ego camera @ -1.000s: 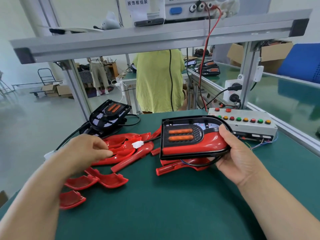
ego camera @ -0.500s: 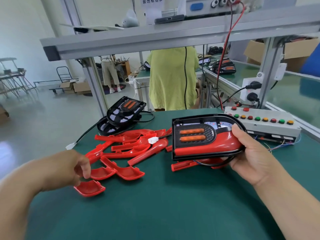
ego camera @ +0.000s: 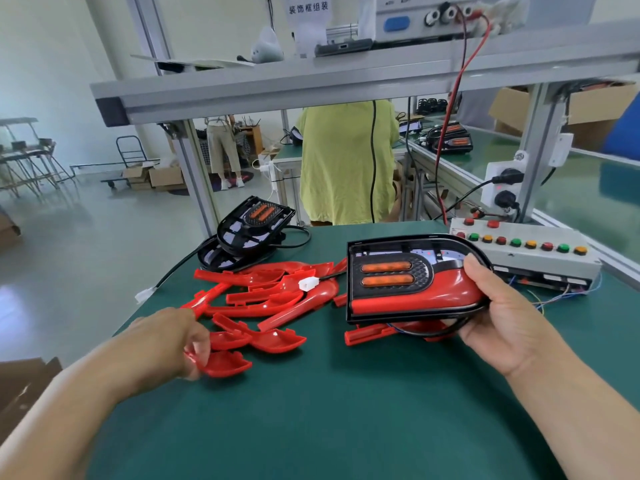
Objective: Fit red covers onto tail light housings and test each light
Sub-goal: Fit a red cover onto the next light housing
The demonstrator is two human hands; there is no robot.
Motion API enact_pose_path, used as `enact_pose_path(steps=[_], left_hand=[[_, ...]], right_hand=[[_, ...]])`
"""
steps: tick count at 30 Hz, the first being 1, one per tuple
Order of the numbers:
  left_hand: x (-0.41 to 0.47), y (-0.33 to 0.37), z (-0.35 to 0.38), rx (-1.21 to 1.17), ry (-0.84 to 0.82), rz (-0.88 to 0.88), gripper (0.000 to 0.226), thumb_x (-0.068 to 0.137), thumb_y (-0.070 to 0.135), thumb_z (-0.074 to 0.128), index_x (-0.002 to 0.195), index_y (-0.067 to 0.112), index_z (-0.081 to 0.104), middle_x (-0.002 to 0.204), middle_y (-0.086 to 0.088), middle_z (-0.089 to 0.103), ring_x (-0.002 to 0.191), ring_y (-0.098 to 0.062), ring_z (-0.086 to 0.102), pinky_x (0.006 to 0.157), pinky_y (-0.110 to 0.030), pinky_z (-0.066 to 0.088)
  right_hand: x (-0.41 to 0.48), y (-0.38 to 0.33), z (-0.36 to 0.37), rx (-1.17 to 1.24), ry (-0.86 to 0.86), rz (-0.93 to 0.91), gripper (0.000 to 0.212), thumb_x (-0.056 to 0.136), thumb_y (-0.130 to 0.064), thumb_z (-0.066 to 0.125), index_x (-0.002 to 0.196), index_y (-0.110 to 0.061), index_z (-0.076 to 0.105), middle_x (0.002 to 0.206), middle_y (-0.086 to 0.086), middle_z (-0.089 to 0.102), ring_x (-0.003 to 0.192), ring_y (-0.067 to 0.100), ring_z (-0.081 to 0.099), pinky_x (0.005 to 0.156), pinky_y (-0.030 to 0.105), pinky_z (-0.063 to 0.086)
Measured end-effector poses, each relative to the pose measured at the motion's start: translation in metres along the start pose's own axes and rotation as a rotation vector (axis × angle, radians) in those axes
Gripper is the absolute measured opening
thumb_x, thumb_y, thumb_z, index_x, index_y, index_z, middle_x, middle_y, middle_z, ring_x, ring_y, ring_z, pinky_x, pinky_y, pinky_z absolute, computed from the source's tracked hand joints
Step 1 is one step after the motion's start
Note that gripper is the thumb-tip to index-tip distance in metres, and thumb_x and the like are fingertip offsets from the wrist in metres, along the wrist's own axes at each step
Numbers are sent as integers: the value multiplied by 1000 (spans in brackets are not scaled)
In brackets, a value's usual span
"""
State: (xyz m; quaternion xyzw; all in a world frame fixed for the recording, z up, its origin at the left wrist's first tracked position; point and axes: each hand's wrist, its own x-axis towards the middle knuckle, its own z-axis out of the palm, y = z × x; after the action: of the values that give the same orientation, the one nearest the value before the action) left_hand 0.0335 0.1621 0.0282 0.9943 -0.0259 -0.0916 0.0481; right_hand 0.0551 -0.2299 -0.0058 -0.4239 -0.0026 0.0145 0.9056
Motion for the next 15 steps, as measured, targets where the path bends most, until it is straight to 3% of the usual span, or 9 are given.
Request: enact_pose_path(steps=[4,8,12,15], left_hand=[[13,21,1,65,83,76,19,72,35,79,69,44,62,92,18,54,92,-4,54,86,-28,47],[16,40,-18,-22,82,201,20,74,34,82,75,41,64,93,17,54,87,5,52,74,-15,39],[18,72,-52,-205,88,361,22,79,26,80,83,41,64,95,18,62,89,1,58,83,-29,45],[27,105,-61,-383,138,452,14,87,18,71,83,30,65,77,13,69,65,-4,57,68,-29,46]], right_hand=[[1,0,-1,-11,10,8,24,82,-29,66,89,-13,82,108,15,75,91,25,75,66,36,61],[2,0,-3,-18,17,21,30,83,-31,66,101,-10,79,114,16,72,98,28,73,71,40,61],[2,0,-4,17,10,35,28,82,-28,67,100,-10,79,113,16,73,97,28,73,70,40,61],[2,0,-3,54,26,35,33,76,-23,70,105,-9,74,108,16,74,89,27,74,65,40,60]])
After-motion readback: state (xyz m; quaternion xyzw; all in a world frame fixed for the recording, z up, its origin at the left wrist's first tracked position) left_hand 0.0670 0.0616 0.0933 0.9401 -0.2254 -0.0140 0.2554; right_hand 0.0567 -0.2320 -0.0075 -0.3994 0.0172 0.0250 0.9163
